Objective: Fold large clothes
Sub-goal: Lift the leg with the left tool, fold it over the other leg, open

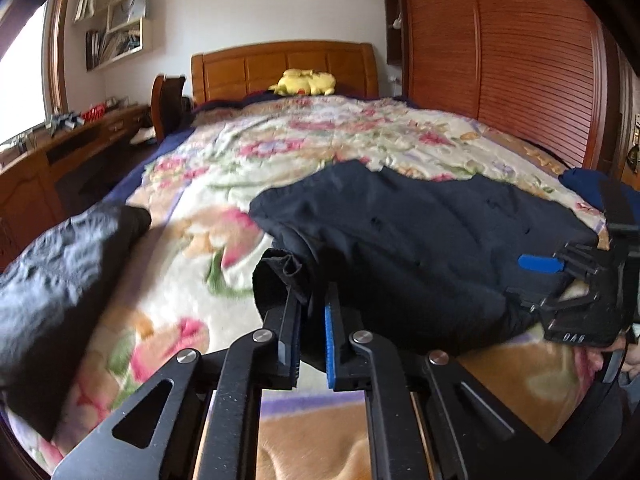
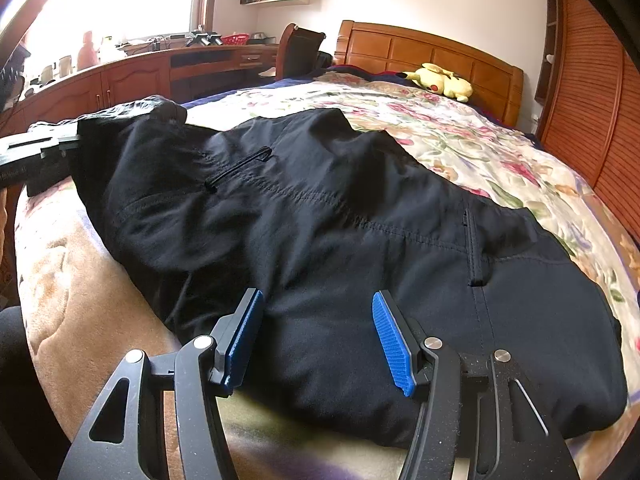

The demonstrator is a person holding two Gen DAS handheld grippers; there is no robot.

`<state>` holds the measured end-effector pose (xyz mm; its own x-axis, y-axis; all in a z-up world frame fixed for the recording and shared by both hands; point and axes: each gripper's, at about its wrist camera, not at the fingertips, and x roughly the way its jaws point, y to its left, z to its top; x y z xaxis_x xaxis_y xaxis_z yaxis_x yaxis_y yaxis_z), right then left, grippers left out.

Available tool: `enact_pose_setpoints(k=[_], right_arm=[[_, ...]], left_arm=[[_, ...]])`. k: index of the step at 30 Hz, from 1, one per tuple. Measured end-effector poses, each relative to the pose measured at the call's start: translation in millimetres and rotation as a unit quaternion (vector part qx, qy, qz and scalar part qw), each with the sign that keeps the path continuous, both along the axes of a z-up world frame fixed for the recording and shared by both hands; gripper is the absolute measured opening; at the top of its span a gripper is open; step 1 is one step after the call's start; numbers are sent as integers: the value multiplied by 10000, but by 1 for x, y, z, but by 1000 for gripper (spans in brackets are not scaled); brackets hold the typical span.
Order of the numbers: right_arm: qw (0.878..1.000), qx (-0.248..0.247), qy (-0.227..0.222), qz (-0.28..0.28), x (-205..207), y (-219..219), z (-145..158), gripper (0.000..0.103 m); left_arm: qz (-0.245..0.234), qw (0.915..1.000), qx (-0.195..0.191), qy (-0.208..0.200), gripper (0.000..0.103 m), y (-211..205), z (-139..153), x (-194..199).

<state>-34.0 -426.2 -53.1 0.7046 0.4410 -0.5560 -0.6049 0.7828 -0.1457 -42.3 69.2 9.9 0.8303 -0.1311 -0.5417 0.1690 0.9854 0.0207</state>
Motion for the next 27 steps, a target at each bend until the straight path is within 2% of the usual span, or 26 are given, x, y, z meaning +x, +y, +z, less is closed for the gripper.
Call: enact_pose_setpoints(k=[10, 12, 15, 23, 27], right_arm=[[9998, 187, 92, 10, 2, -5, 3, 59], [9991, 401, 133, 24, 0, -13, 7, 59], [9981, 584, 192, -95, -2, -33, 13, 59], [9939, 535, -408, -876, -12, -107, 37, 59], [9892, 619, -512, -1226, -14, -142, 43, 59]], left_arm=[[-179, 9993, 64, -335, 9, -23, 27, 6], [-277, 9986, 96, -448, 8, -34, 37, 6], [-458, 9971, 153, -583, 8, -52, 51, 7], [-1136, 9904, 203, -760, 8, -121, 83, 25], [-1447, 9864, 253, -731, 7, -165, 92, 38]])
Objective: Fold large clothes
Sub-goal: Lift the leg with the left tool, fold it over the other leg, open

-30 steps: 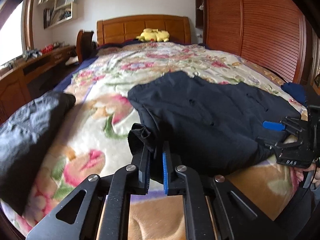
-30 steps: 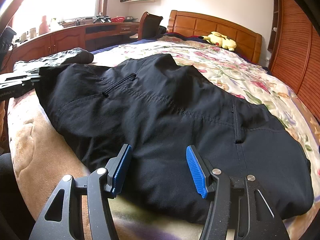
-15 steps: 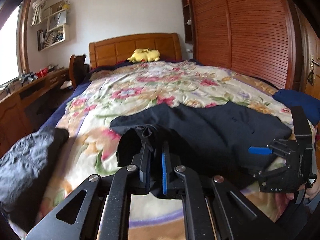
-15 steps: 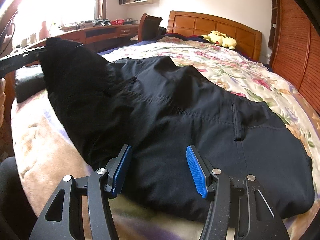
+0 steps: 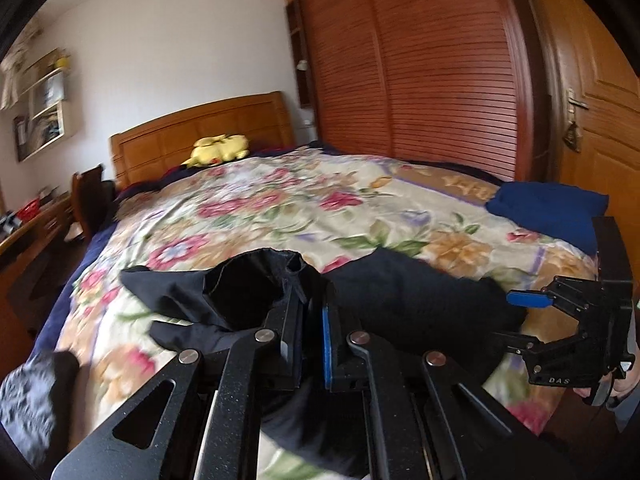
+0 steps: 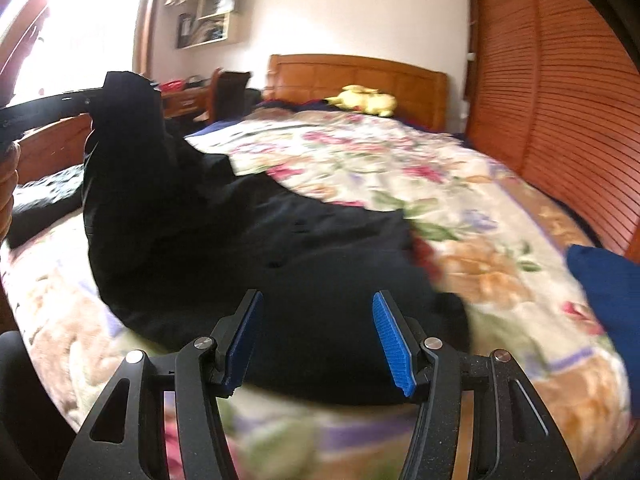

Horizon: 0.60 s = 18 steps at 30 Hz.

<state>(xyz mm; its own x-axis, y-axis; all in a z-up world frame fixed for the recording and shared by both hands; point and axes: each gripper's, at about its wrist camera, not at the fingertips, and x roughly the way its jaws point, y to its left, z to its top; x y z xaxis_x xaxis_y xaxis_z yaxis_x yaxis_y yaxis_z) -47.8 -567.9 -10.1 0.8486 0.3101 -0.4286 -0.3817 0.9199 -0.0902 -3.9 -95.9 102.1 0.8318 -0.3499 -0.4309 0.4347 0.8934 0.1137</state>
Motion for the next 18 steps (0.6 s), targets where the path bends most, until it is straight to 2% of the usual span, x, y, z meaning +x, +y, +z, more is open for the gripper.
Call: enact_pose_setpoints(k=[6, 10, 15, 18], right_arm=[[9995, 101, 15, -284, -4, -29, -3, 59], [9990, 55, -19, -453, -9, -36, -5, 59], [9978, 223, 12, -629, -11, -49, -6, 59], [9974, 316, 92, -639, -7, -52, -8, 59]], left_arm=[[-556, 9983, 121, 109, 7, -79, 6, 15], [-983, 9949, 112, 213, 7, -110, 3, 4], [-1298, 9897, 307, 515, 7, -131, -20, -5], [-1303, 9879, 377, 749, 7, -134, -34, -4]])
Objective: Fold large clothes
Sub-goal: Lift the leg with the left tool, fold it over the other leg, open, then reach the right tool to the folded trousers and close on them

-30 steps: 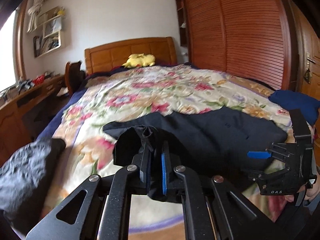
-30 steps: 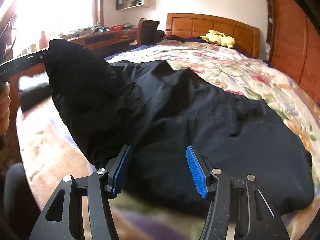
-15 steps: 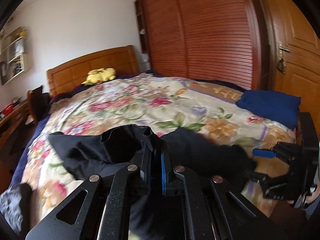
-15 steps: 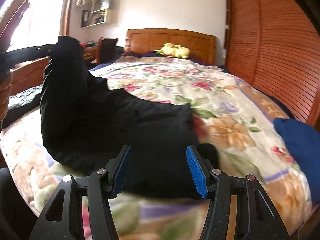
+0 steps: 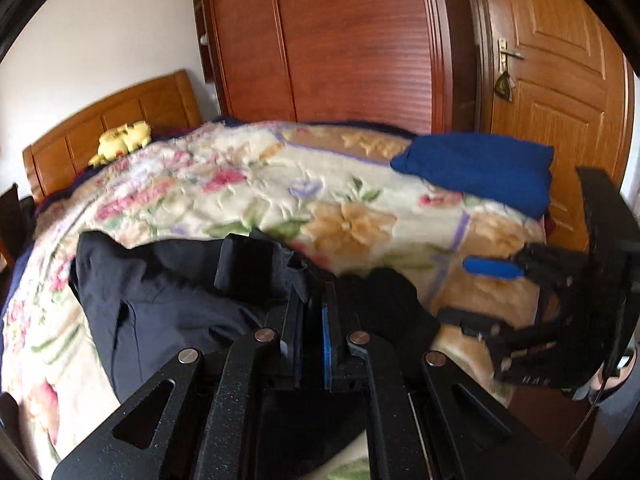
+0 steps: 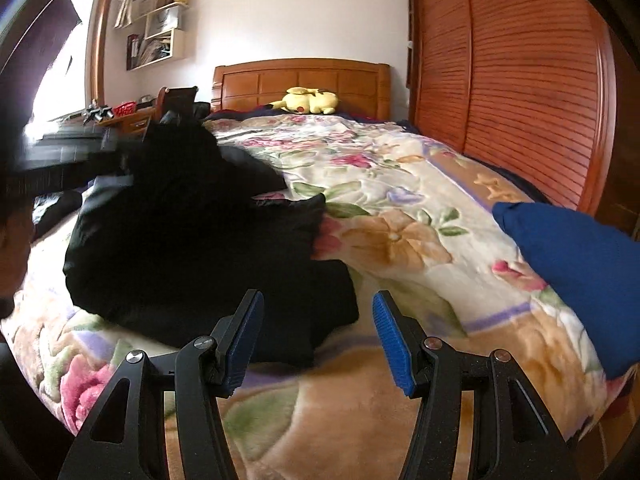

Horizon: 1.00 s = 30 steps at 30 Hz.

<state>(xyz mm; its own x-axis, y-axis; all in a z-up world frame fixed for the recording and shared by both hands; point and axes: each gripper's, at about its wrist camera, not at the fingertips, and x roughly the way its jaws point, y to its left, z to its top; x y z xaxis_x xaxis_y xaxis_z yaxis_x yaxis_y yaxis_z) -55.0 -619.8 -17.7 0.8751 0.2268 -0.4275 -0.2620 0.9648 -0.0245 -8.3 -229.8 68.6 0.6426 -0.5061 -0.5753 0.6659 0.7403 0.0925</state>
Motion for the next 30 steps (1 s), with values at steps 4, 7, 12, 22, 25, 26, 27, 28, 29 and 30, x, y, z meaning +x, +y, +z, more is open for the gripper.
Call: enact_pose_setpoints(k=[4, 7, 12, 22, 25, 26, 27, 28, 29, 30], right_arm=[[10000, -57, -10, 18, -2, 6, 4, 59], [10000, -58, -71, 27, -3, 8, 10, 59], [9997, -55, -203, 121, -6, 17, 22, 59], [9956, -297, -599, 660, 0, 73, 54, 59], [9919, -366, -733, 976, 8, 97, 68, 59], [9905, -393, -751, 1087, 11, 107, 73, 59], [9891, -425, -750, 1197, 14, 118, 78, 59], [9877, -449, -754, 1293, 17, 126, 82, 59], [9858, -465, -746, 1433, 20, 137, 87, 59], [9839, -479, -718, 1567, 24, 147, 92, 59]], left_arm=[[78, 9999, -72, 14, 13, 12, 6, -3], [46, 9989, -457, 68, 36, 31, 20, -6], [203, 9975, -667, -128, 43, 70, 36, -17], [1283, 9884, -755, -297, 77, 193, 21, -31], [1617, 9827, -876, -223, 81, 228, 10, -34], [1726, 9808, -889, -189, 81, 238, 5, -34], [1855, 9783, -908, -163, 81, 250, -1, -35], [1944, 9764, -930, -133, 81, 258, -5, -36], [2031, 9745, -954, -80, 81, 267, -10, -36], [2100, 9730, -961, -34, 81, 274, -15, -36]])
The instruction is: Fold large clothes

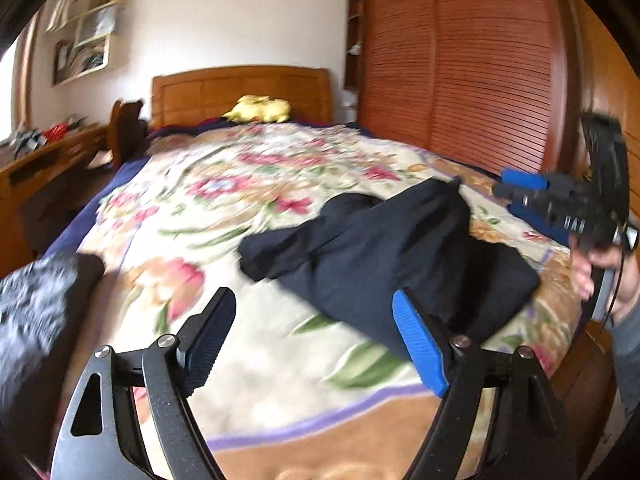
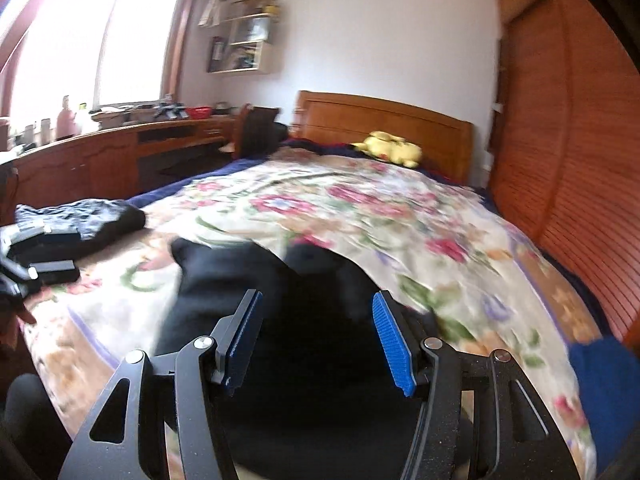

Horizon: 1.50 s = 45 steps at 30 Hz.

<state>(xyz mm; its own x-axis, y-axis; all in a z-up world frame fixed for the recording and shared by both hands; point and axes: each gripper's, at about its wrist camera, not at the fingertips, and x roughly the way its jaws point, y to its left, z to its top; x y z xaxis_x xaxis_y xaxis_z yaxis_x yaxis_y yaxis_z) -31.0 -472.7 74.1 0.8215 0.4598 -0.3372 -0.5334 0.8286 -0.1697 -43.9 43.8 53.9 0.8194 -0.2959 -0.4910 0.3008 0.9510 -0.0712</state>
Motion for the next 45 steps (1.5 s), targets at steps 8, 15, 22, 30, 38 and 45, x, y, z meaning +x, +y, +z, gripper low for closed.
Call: enact_pose_setpoints(k=[8, 15, 22, 30, 38, 45], right_arm=[[9942, -676, 621, 565, 53, 53, 9, 61], [9845, -1176, 1130, 646, 78, 68, 21, 61], [9758, -1477, 1404, 786, 88, 76, 22, 61], [9737, -1575, 1394, 871, 88, 81, 15, 61], [9697, -1897, 1146, 1024, 75, 78, 9, 6], [9822, -1596, 537, 832, 51, 57, 26, 4]], left_arm=[[280, 9995, -25, 122, 81, 31, -23, -1], [268, 9995, -28, 164, 81, 37, -33, -4], [233, 9996, 4, 181, 81, 31, -36, -1], [224, 9994, 115, 219, 81, 24, -36, 0], [222, 9993, 142, 267, 81, 20, -38, 0], [172, 9992, 184, 318, 81, 11, -39, 1]])
